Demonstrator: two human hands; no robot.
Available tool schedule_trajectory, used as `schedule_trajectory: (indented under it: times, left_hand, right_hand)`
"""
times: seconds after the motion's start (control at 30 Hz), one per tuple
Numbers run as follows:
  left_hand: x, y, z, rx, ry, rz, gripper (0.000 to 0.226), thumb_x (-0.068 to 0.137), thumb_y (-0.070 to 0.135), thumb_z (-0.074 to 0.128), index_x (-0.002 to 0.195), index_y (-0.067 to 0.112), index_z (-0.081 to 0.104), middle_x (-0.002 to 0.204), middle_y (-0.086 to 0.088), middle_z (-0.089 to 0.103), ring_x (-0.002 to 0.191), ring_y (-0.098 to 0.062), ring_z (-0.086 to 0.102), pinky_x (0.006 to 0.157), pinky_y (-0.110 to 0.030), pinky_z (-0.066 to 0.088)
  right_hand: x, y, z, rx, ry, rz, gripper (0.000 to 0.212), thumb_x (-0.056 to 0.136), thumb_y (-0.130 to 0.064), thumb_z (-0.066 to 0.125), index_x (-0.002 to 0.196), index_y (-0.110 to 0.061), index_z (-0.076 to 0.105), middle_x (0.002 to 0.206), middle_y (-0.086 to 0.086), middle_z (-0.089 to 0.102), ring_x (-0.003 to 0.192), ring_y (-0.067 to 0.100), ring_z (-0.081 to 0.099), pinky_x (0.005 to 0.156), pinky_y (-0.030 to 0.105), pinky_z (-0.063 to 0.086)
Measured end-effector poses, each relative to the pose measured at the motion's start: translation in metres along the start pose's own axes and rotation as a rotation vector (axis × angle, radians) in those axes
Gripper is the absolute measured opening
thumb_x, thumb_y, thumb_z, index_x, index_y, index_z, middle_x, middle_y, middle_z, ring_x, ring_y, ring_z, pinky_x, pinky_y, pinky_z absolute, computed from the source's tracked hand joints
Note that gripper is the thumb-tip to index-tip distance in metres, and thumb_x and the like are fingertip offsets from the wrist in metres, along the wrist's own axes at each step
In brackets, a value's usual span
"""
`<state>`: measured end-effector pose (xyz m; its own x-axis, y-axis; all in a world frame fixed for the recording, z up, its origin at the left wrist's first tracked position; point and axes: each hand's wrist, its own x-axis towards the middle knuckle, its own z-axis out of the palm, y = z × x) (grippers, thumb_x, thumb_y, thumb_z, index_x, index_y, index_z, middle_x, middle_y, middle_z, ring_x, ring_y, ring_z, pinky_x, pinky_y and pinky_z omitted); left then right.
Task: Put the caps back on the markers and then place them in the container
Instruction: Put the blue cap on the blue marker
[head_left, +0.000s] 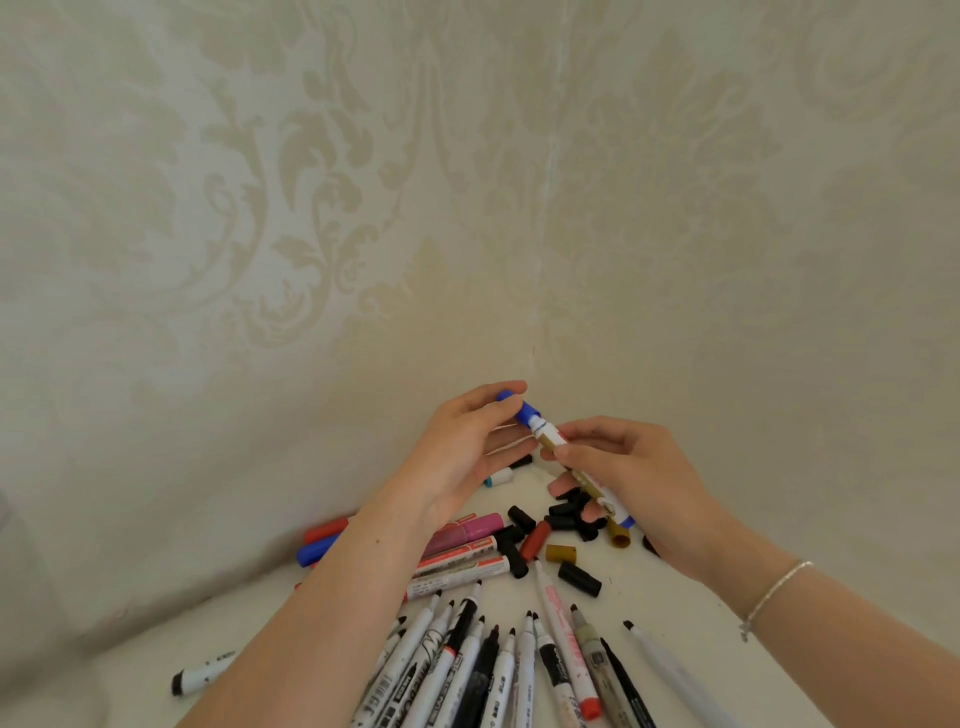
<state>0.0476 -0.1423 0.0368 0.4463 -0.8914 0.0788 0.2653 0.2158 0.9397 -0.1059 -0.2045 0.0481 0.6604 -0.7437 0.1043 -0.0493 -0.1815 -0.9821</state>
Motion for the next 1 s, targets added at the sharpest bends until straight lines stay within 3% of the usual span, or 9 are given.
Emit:
schedule_trajectory:
  times: [0.13, 0.4, 0.57, 0.77, 0.9, 1.0]
  left_hand:
    - [-0.001, 0.0, 0.002, -0.011, 0.044, 0.037, 0.024, 0.097, 0.007, 0.051, 0.116, 0.009, 0.065, 0.105, -0.015, 0.071, 0.094, -0.023, 0.07, 0.084, -0.033, 0.057]
    - [-0.003, 0.003, -0.001, 0.217, 0.008, 0.034, 0.021, 0.094, 0.013, 0.059, 0.112, 0.015, 0.068, 0.105, -0.009, 0.072, 0.094, -0.017, 0.071, 0.085, -0.035, 0.057]
    - [-0.004, 0.0, 0.004, 0.169, 0.066, 0.066, 0.024, 0.089, 0.012, 0.066, 0.113, 0.012, 0.066, 0.101, -0.013, 0.073, 0.091, -0.021, 0.072, 0.079, -0.035, 0.059]
    - [-0.005, -0.006, 0.014, 0.107, 0.131, 0.12, 0.028, 0.087, 0.013, 0.068, 0.115, 0.014, 0.065, 0.095, -0.017, 0.073, 0.089, -0.024, 0.073, 0.082, -0.035, 0.059]
    - [-0.007, -0.006, 0.016, 0.092, 0.133, 0.12, 0.026, 0.087, 0.013, 0.068, 0.113, 0.018, 0.066, 0.095, -0.014, 0.074, 0.088, -0.023, 0.073, 0.084, -0.032, 0.058]
    - [-0.008, -0.005, 0.017, 0.037, 0.12, 0.114, 0.025, 0.088, 0.01, 0.066, 0.112, 0.016, 0.066, 0.097, -0.017, 0.074, 0.088, -0.025, 0.073, 0.081, -0.031, 0.059]
  right_hand:
    - [-0.001, -0.001, 0.002, -0.023, 0.051, -0.02, 0.012, 0.087, -0.011, 0.065, 0.094, -0.018, 0.071, 0.087, 0.002, 0.075, 0.067, 0.02, 0.067, 0.038, 0.021, 0.038]
    - [0.002, 0.002, 0.002, -0.052, 0.086, -0.034, 0.014, 0.085, -0.013, 0.068, 0.098, -0.016, 0.072, 0.079, 0.011, 0.074, 0.064, 0.027, 0.056, 0.035, 0.019, 0.033]
    - [0.007, -0.001, 0.007, -0.12, 0.13, -0.094, 0.01, 0.086, -0.01, 0.067, 0.095, -0.011, 0.072, 0.052, -0.007, 0.061, 0.03, 0.002, 0.043, 0.034, 0.01, 0.03]
    - [0.011, -0.002, 0.017, -0.239, 0.218, -0.185, 0.009, 0.085, -0.018, 0.069, 0.08, -0.025, 0.068, 0.071, -0.007, 0.066, 0.041, -0.002, 0.051, 0.044, 0.011, 0.042]
    - [0.012, -0.001, 0.019, -0.28, 0.258, -0.212, 0.016, 0.083, -0.022, 0.071, 0.072, -0.031, 0.064, 0.07, -0.007, 0.068, 0.049, 0.004, 0.054, 0.052, 0.022, 0.051]
    - [0.014, -0.004, 0.02, -0.24, 0.265, -0.184, 0.011, 0.081, -0.024, 0.073, 0.072, -0.027, 0.068, 0.067, -0.002, 0.069, 0.046, 0.003, 0.051, 0.049, 0.022, 0.047]
